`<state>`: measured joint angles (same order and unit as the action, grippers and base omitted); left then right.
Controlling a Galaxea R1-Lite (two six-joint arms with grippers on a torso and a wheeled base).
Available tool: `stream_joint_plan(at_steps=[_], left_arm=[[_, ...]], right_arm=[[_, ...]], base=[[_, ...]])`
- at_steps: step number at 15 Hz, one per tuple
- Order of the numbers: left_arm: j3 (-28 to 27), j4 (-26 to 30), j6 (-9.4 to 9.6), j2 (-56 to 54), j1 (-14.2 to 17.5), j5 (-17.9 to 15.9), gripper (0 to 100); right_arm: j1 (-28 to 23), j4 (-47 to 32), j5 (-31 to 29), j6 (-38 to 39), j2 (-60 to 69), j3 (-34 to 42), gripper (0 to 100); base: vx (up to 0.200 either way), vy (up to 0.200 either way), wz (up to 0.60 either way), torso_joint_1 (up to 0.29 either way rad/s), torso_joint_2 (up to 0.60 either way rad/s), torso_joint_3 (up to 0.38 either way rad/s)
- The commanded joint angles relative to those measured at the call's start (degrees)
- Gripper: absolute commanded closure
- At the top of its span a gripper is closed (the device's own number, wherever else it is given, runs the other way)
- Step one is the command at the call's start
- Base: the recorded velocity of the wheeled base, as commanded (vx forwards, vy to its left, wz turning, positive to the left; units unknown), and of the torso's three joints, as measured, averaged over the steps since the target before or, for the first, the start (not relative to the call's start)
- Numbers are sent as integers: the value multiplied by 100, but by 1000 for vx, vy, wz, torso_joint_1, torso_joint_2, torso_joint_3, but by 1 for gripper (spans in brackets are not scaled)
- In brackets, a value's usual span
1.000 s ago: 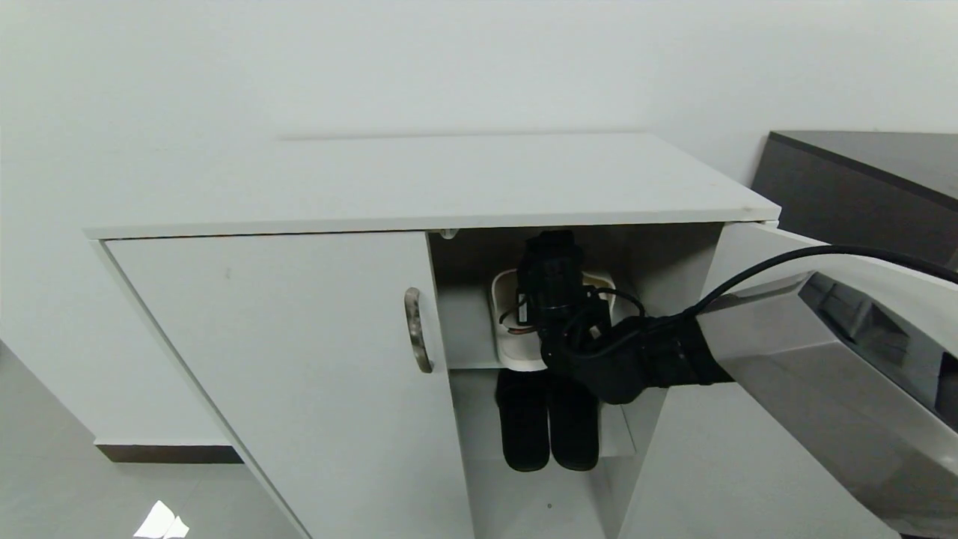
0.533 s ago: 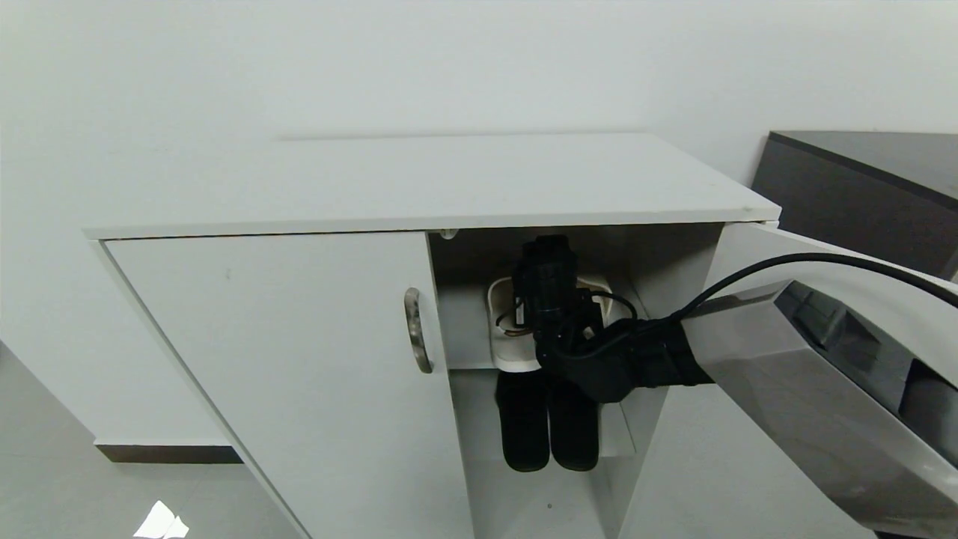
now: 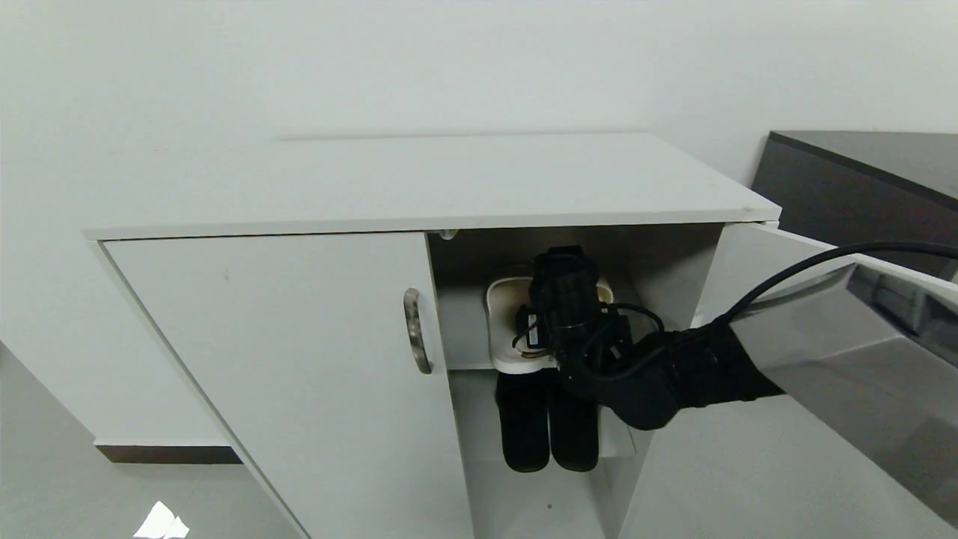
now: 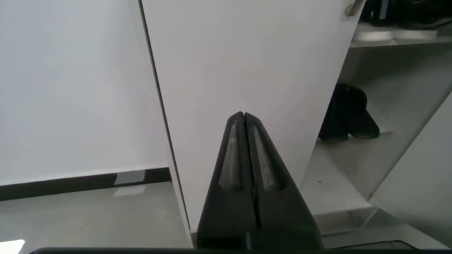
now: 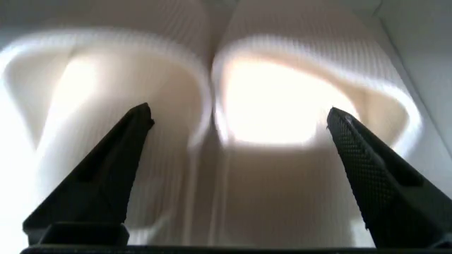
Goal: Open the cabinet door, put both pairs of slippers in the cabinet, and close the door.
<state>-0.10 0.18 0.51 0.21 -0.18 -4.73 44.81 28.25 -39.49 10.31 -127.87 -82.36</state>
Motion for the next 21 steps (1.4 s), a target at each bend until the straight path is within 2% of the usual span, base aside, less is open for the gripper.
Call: stream_joint_plan(at_steps=[1, 4, 7, 8, 13, 17, 18, 21], left_arm=[[1, -1, -7, 6, 1, 7, 100], [1, -1, -7, 6, 1, -2, 100], [1, -1, -7, 6, 1, -2, 100], [1, -1, -7, 6, 1, -2, 100], [1, -1, -16, 6, 1, -2, 100], [1, -1, -25, 6, 1, -2, 100], [1, -1, -25, 6, 1, -2, 100], [1, -1, -25, 6, 1, -2, 100]], right_arm=[[326, 410, 283, 155, 1053, 994, 0], [695, 735, 1215, 454, 1994, 2242, 0], [757, 1289, 1470, 568, 2530, 3156, 0], [775, 1429, 1540, 568, 2653, 3358, 100], [986, 1640, 3052, 621, 3567, 4474, 100], [915, 2159, 3333, 603, 3549, 4949, 100], [889, 2510, 3615, 463, 3541, 5248, 100], [889, 2581, 3658, -21, 3505, 5459, 100]], base=[[0, 0, 0, 0, 0, 0], [-133, 0, 0, 5, 2, 2], [-200, 0, 0, -4, 2, 4], [-200, 0, 0, -2, -2, 7], [-200, 0, 0, 0, 0, 4], [-200, 0, 0, 4, 1, 4], [-200, 0, 0, 2, 7, -7], [-200, 0, 0, 1, 2, 2]])
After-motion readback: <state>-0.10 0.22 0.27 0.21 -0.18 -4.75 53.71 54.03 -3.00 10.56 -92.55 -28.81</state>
